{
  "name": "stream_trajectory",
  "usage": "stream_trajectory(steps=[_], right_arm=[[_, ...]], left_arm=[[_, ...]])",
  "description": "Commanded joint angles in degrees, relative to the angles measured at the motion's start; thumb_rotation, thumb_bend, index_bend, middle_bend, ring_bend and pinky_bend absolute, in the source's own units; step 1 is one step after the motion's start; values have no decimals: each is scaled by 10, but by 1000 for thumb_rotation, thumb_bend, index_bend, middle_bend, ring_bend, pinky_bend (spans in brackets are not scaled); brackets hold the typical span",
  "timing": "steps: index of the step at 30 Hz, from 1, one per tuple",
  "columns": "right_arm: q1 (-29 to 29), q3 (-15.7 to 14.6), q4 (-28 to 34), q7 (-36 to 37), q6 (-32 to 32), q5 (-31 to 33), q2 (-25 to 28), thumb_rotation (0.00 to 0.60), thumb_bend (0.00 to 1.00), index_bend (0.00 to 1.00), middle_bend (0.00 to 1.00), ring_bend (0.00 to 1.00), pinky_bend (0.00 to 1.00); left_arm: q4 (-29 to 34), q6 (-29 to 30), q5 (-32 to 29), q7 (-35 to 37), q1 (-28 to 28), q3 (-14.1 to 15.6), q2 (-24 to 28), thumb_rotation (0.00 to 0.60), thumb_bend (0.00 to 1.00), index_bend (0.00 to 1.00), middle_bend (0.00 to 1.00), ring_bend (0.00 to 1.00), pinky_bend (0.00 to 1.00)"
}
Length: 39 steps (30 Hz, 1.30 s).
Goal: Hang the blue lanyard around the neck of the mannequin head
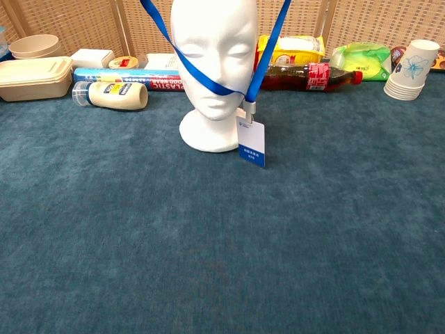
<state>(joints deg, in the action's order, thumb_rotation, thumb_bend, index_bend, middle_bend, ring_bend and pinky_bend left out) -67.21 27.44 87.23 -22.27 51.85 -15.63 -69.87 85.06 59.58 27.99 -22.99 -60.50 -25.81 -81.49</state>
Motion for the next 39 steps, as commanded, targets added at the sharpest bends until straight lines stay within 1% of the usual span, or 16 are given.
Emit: stream_trajectory(steps=[1, 4, 6, 7, 9, 10, 11, 12, 13, 14, 17, 21, 25, 29, 35, 39], right_arm=[[-9, -5, -13, -8, -4, 7, -9, 600, 464, 633, 1000, 1000, 1000], [-15, -9, -24, -16, -5, 12, -12, 600, 459, 631, 983, 1000, 1000], [-17, -12, -30, -18, -9, 11, -14, 600, 455, 600, 920, 995, 1000], [-18, -13, -32, -19, -13, 11, -14, 600, 451, 560, 855, 964, 986], [-18, -15, -35, -17, -25, 13, -12, 600, 442, 498, 725, 837, 881], [-18, -16, -36, -17, -28, 14, -12, 600, 432, 472, 645, 729, 779], [-18, -16, -38, -16, -30, 14, -12, 600, 419, 446, 576, 626, 671], [-18, -15, -39, -13, -30, 13, -13, 600, 411, 424, 533, 563, 604], [-16, -10, -39, -1, -34, 13, -16, 598, 401, 393, 478, 489, 520], [-13, -6, -39, 12, -41, 4, -16, 585, 393, 369, 440, 441, 466], [-8, -6, -41, 25, -57, -10, -13, 518, 371, 311, 343, 329, 378], [-3, -6, -38, 41, -67, -21, -6, 477, 360, 278, 288, 275, 329], [10, -5, -24, 60, -65, -43, 6, 470, 358, 266, 271, 250, 297], [34, 1, 4, 92, -54, -80, 24, 471, 356, 266, 267, 248, 288], [94, 12, 79, 154, -13, -159, 64, 473, 352, 266, 268, 248, 287], [140, 5, 132, 178, 26, -213, 88, 472, 342, 266, 274, 248, 287]], left_arm=[[-4, 3, -3, -4, -2, 1, -3, 531, 438, 639, 1000, 1000, 1000], [-7, 6, -6, -9, -4, 2, -7, 529, 433, 639, 1000, 1000, 1000], [-6, 10, -3, -13, -4, 5, -8, 531, 410, 635, 1000, 1000, 1000], [-5, 11, -2, -17, -4, 8, -8, 530, 382, 604, 970, 979, 1000], [1, 11, -5, -28, -4, 13, -5, 525, 324, 491, 805, 809, 940], [4, 10, -8, -33, -4, 15, -3, 524, 294, 400, 653, 642, 844], [8, 7, -14, -40, -5, 17, 1, 522, 271, 320, 510, 477, 704], [10, 5, -17, -44, -5, 17, 3, 520, 260, 274, 430, 385, 602], [14, -2, -26, -49, -5, 19, 7, 518, 244, 217, 333, 268, 469], [17, -14, -45, -54, -6, 17, 16, 518, 229, 180, 270, 195, 382], [24, -23, -65, -60, -8, 16, 27, 520, 185, 99, 148, 42, 227], [26, -29, -79, -57, -7, 15, 34, 518, 170, 79, 117, 3, 175], [32, -31, -72, -43, 3, 18, 44, 519, 170, 76, 116, 2, 168], [49, -24, -46, -20, 23, 24, 59, 517, 169, 78, 117, 1, 168], [109, -1, 31, 34, 84, 43, 107, 512, 169, 78, 117, 2, 167], [132, 11, 78, 69, 123, 60, 130, 518, 169, 78, 117, 19, 167]])
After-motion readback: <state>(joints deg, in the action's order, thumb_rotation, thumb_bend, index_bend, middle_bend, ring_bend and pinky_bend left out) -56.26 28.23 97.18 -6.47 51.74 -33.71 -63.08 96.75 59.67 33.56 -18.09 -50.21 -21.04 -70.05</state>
